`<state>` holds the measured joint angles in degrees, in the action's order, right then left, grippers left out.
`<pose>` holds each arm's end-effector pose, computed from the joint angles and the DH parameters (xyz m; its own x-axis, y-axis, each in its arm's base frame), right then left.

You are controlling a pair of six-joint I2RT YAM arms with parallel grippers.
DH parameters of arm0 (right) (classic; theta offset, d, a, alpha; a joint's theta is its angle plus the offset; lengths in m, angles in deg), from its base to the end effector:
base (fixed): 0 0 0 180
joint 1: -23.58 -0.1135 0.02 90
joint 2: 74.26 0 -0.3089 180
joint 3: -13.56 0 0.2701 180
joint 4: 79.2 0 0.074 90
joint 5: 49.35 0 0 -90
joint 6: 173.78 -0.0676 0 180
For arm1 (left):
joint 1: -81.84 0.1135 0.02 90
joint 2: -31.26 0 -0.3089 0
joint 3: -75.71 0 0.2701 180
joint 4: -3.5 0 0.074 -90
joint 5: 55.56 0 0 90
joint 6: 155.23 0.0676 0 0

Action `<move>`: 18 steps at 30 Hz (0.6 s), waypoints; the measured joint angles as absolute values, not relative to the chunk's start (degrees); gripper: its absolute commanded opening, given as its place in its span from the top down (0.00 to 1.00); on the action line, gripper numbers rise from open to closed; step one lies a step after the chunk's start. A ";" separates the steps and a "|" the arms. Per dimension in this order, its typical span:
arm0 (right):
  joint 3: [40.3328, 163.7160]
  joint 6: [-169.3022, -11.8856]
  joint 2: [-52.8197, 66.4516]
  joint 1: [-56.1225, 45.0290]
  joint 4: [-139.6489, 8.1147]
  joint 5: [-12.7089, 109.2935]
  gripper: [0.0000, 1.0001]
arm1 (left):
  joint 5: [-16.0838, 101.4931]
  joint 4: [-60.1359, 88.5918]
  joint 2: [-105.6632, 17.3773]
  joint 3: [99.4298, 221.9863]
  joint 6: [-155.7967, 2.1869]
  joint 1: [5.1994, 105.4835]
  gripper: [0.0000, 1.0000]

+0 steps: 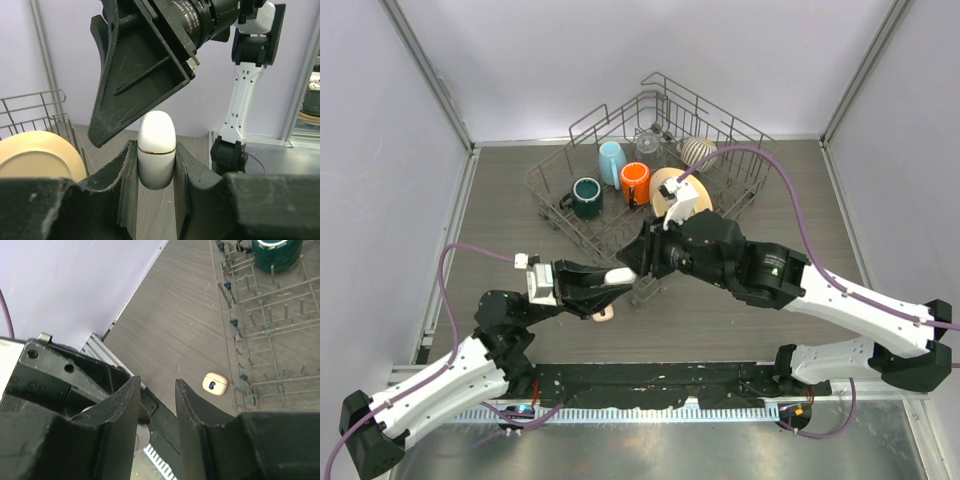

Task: Insert the wireless bluetooth earbuds into the charging case
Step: Close the charging case, then place the charging case at the center of the board.

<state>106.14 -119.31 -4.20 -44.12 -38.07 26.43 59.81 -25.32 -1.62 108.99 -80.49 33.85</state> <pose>0.1278 0.2679 0.4628 -0.5684 0.0986 -0.8168 -0.5876 0.6462 0.4869 0.0779 -0.1298 0.3490 0.0726 -0.4360 -0.8970 0.9751 0.2199 -0.0279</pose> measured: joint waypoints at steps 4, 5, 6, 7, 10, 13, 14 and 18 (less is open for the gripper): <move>100.91 -120.23 -9.30 -44.08 -39.25 28.18 0.65 | 59.52 -23.50 -1.69 108.99 -80.19 33.57 1.00; 100.08 -120.25 -10.32 -44.08 -39.31 28.33 0.64 | 59.37 -23.44 -1.75 108.99 -80.19 33.57 1.00; 99.08 -120.34 -11.63 -44.10 -39.18 28.16 0.64 | 59.00 -23.46 -1.88 108.99 -80.19 33.53 1.00; 98.57 -120.62 -12.42 -44.12 -38.88 27.74 0.59 | 58.54 -23.46 -2.06 109.01 -80.21 33.55 1.00; 97.31 -123.31 -14.82 -44.58 -36.91 21.41 0.49 | 58.26 -22.54 -3.50 109.69 -80.38 33.59 1.00; 95.18 -128.99 -18.54 -44.58 -32.56 10.76 0.46 | 60.64 -20.29 -6.54 112.16 -81.85 33.40 1.00; 93.94 -130.83 -20.35 -44.52 -31.14 7.48 0.46 | 61.38 -19.57 -7.22 112.79 -82.28 33.07 1.00; 88.47 -136.40 -29.86 -44.10 -27.21 -1.96 0.45 | 61.60 -14.08 -9.60 113.60 -82.81 26.53 1.00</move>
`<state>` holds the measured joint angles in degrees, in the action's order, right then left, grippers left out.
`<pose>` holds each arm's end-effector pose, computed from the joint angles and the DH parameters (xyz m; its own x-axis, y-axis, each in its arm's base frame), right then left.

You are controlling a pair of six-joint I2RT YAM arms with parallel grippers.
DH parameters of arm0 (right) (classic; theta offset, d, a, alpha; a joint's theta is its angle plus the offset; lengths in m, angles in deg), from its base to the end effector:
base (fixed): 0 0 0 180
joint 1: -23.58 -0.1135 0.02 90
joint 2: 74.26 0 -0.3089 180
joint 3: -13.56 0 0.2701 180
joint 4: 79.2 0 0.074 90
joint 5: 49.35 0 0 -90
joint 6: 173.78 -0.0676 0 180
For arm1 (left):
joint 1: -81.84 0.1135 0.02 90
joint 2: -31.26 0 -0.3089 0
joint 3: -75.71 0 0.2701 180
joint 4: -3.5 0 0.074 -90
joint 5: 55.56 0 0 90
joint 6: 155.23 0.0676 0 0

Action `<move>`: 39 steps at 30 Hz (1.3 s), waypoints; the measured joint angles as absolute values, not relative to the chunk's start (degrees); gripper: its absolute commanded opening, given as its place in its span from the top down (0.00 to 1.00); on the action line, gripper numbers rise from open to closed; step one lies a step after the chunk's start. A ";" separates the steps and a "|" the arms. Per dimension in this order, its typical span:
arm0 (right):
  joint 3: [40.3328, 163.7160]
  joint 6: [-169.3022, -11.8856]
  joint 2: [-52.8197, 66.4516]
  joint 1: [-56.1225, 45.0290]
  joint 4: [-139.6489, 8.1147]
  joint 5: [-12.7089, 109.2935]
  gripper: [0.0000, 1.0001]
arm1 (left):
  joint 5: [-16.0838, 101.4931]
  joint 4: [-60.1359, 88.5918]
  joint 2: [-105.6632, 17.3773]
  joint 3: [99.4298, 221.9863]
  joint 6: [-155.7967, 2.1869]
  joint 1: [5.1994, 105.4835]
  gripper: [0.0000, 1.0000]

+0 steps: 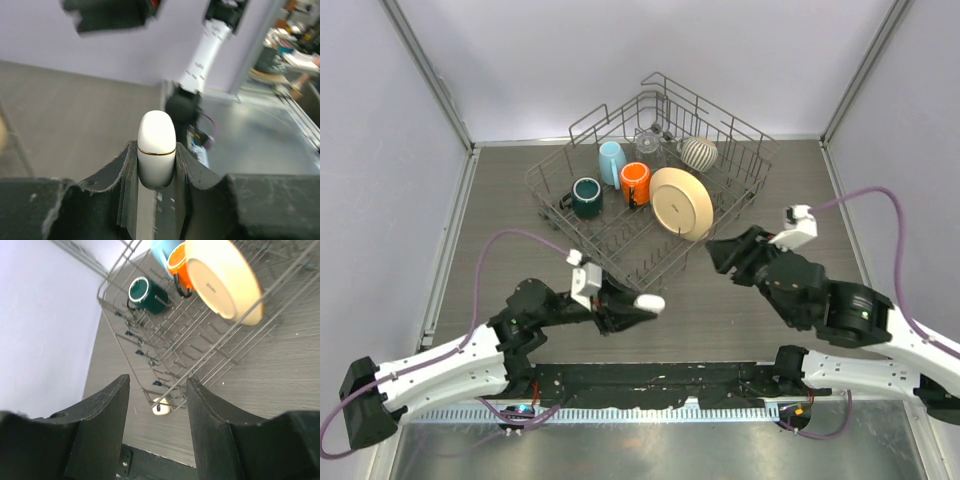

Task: Insert the wireless bluetooth earbuds into the charging case
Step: Place the charging case at the center of the board.

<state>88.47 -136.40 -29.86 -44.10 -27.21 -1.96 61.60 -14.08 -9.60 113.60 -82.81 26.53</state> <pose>0.0982 0.1188 0.4214 -0.4353 0.4796 -0.7619 -0.1576 0.7927 0.5889 0.0804 -0.1704 0.3354 -0.1600 -0.2410 -0.9572 0.9804 0.0739 -0.1825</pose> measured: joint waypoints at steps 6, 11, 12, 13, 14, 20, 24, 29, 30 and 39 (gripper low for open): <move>84.82 -143.48 -39.00 -44.06 -23.60 -8.58 0.45 | 57.75 -9.47 -12.05 110.43 -84.71 15.87 1.00; 82.92 -146.63 -39.02 -44.06 -21.28 -9.43 0.45 | 51.37 -8.97 -22.45 111.11 -91.44 14.77 1.00; 82.90 -147.00 -38.52 -44.06 -20.67 -9.43 0.45 | 50.78 -8.68 -24.40 111.81 -92.12 14.71 1.00; 82.92 -147.24 -38.04 -44.06 -20.56 -9.43 0.45 | 50.13 -7.83 -27.83 113.29 -93.58 14.62 1.00; 83.03 -147.53 -37.45 -44.06 -20.19 -9.48 0.45 | 49.60 -6.94 -31.65 115.43 -94.83 14.55 1.00; 87.67 -151.63 -33.23 -44.06 -12.52 -12.76 0.45 | 49.27 -5.36 -54.34 131.43 -99.84 13.05 1.00; 91.53 -155.26 -33.32 -44.06 -6.59 -16.52 0.45 | 49.51 -5.19 -64.39 137.77 -102.59 12.26 1.00; 93.68 -158.80 -37.67 -44.06 -0.74 -21.56 0.45 | 49.16 -3.94 -71.80 141.09 -105.63 12.15 0.93; 93.94 -159.17 -38.63 -44.06 -0.04 -22.31 0.45 | 48.95 -3.57 -73.51 142.21 -106.09 12.13 0.93; 95.36 -160.70 -40.59 -44.01 3.98 -26.22 0.45 | 45.30 0.23 -81.51 149.47 -108.69 11.67 0.75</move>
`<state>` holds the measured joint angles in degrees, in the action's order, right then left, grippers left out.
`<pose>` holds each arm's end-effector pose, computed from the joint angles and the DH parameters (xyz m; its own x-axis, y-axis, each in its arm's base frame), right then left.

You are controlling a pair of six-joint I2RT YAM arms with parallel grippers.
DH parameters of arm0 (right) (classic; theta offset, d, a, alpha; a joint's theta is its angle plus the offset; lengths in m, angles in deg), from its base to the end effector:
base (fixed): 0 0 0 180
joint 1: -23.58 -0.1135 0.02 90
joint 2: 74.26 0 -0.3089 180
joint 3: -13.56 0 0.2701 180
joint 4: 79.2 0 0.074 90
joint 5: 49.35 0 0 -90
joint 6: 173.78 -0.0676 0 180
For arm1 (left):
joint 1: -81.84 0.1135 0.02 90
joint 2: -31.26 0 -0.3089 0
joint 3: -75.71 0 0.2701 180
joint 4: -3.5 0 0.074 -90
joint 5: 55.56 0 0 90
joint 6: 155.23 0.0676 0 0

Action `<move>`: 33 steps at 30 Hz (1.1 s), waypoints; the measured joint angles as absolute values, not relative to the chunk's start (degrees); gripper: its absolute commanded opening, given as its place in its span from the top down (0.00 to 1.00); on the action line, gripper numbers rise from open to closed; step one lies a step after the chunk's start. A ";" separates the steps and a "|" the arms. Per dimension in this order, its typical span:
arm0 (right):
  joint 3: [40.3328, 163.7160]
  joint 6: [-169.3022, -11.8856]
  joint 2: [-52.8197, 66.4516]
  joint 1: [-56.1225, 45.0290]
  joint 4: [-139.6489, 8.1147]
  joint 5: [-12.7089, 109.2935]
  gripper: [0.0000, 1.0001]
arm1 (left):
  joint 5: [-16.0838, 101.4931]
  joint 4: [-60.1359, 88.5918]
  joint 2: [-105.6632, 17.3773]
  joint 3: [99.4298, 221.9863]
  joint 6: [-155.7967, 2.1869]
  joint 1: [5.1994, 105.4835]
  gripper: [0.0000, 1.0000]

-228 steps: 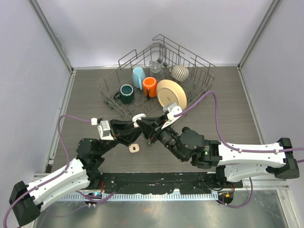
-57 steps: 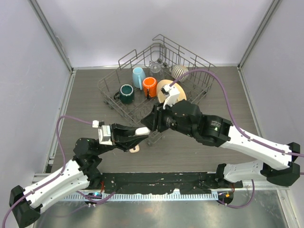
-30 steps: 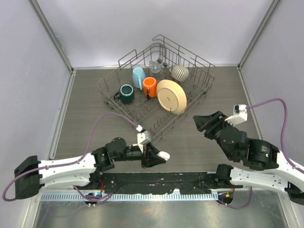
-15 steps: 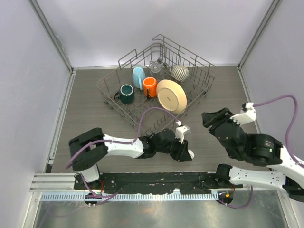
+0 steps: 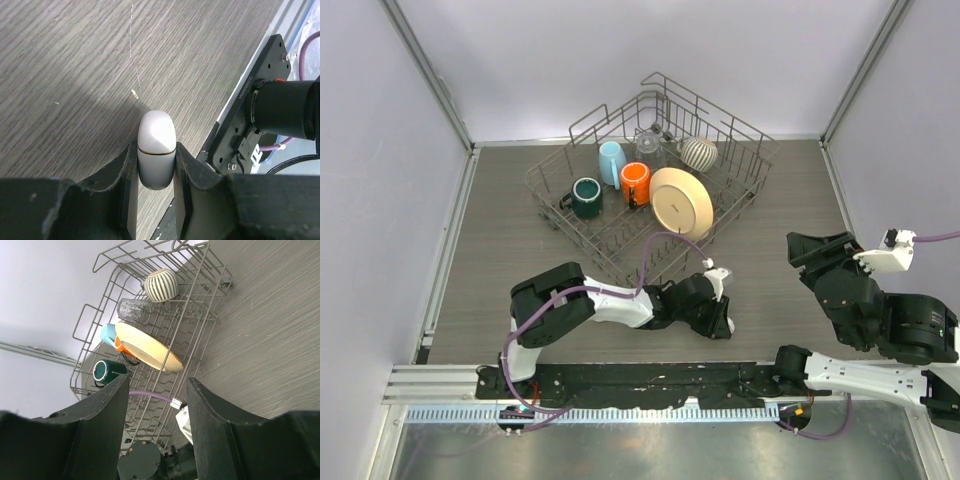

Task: Insert the wireless bluetooth earbuds into the charging case
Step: Place the charging case at the center of the board, then reset both arms

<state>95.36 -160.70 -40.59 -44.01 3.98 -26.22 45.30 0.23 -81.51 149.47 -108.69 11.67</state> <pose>0.0672 -0.0001 0.4281 -0.1237 0.7036 -0.6997 0.1960 0.7085 0.6779 0.1452 -0.4402 0.1463 -0.8150 0.2686 -0.5135 0.5719 0.5154 -0.6382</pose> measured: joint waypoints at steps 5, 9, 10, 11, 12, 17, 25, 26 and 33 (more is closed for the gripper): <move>95.36 -160.70 -40.62 -44.01 4.55 -26.53 0.45 | 43.44 1.76 -81.60 150.30 -108.78 11.60 0.52; 95.36 -160.70 -40.66 -44.01 4.86 -26.85 0.45 | 42.13 2.09 -81.44 151.04 -108.88 11.56 0.41; 95.36 -160.70 -40.66 -44.01 4.90 -26.96 0.45 | 41.82 2.09 -81.42 151.13 -108.88 11.56 0.40; 95.34 -160.70 -40.66 -44.01 4.90 -27.05 0.45 | 41.51 2.29 -81.25 151.28 -108.51 11.52 0.40; 95.34 -160.70 -40.66 -44.01 4.92 -27.23 0.45 | 40.62 3.01 -81.05 151.45 -108.21 11.45 0.40; 94.92 -161.21 -40.66 -44.01 5.62 -27.88 0.45 | 37.19 8.34 -79.80 152.61 -106.11 11.41 0.39; 94.79 -164.01 -40.75 -44.01 8.62 -28.80 0.45 | 29.30 19.10 -72.98 156.57 -99.97 9.77 0.38; 94.62 -164.46 -40.86 -44.01 9.10 -28.91 0.44 | 28.38 20.17 -71.45 157.51 -98.94 9.11 0.38; 92.96 -166.67 -41.10 -44.01 10.67 -29.41 0.43 | 25.62 21.83 -57.25 159.74 -95.44 6.80 0.36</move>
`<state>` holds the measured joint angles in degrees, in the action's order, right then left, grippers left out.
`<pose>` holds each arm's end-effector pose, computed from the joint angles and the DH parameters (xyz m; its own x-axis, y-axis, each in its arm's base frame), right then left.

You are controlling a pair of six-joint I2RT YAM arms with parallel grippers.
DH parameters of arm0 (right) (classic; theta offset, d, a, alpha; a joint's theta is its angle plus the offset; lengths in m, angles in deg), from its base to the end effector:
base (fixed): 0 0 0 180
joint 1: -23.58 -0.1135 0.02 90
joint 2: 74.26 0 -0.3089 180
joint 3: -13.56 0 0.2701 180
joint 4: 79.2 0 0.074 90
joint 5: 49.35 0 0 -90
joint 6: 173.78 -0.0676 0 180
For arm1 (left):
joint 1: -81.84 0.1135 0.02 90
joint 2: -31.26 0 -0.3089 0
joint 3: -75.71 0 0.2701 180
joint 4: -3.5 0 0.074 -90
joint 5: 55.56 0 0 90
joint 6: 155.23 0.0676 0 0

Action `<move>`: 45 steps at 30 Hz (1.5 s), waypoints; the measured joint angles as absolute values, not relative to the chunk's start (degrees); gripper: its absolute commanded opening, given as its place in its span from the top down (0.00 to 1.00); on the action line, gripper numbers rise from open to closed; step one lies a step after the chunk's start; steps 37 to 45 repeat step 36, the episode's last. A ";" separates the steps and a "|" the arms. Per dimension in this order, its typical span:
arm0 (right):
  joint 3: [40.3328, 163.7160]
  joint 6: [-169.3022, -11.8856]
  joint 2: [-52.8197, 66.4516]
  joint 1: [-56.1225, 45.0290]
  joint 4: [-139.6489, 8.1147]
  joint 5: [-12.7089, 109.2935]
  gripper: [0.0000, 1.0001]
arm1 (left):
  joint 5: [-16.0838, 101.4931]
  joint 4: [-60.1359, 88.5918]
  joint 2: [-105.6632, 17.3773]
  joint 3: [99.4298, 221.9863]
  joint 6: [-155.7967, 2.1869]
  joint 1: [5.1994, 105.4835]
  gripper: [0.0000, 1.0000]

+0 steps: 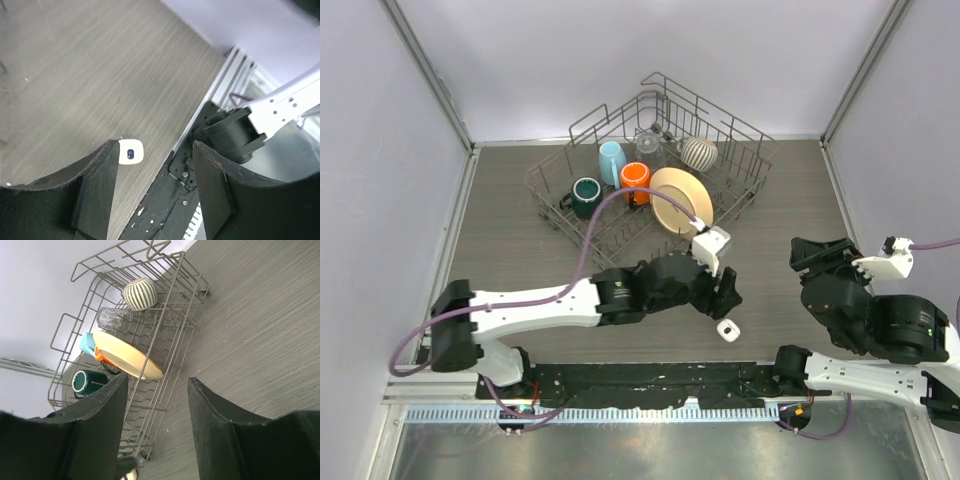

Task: Insert the wireless bluetooth earbuds into the charging case
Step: Reset both arms

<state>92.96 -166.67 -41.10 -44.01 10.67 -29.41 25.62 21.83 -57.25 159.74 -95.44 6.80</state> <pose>0.0658 -0.0072 0.4106 -0.0880 0.6743 -0.7332 0.2541 0.7269 0.6380 0.1161 -0.3944 0.3466 -0.5485 0.1266 -0.8265 0.7431 0.5269 -0.4125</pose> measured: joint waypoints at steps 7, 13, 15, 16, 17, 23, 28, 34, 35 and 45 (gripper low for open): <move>92.21 -167.72 -34.56 -44.01 11.63 -31.49 0.40 | 20.27 22.22 -42.03 154.78 -93.61 6.97 0.00; 94.73 -163.79 -28.29 -42.77 11.55 -32.38 0.38 | 14.72 24.56 -31.61 151.72 -92.71 6.97 0.00; 96.45 -161.56 -26.61 -41.52 11.70 -32.54 0.34 | 10.96 25.83 -29.12 151.72 -93.04 6.97 0.00; 97.26 -160.27 -25.78 -41.13 11.66 -32.62 0.33 | 8.66 26.62 -28.13 151.74 -93.19 6.97 0.00; 98.05 -157.71 -24.46 -40.65 11.57 -32.86 0.32 | 6.28 28.04 -27.32 151.89 -93.28 6.97 0.00; 97.90 -138.41 -18.93 -32.93 2.10 -28.78 0.30 | -4.49 36.95 -26.84 153.09 -95.31 7.01 0.00; 99.01 -121.06 -13.97 -10.33 -11.58 -15.86 0.30 | -10.22 42.44 -23.39 153.05 -96.95 7.04 0.00; 100.08 -113.23 -9.40 18.72 -20.60 6.72 0.30 | -15.90 43.77 -12.55 150.97 -97.56 7.01 0.00; 99.75 -112.69 -9.36 23.44 -21.46 10.04 0.30 | -17.00 44.12 -11.08 150.78 -97.54 7.04 0.00; 99.34 -112.31 -9.43 26.91 -22.09 12.49 0.30 | -17.91 44.43 -9.80 150.65 -97.54 7.04 0.00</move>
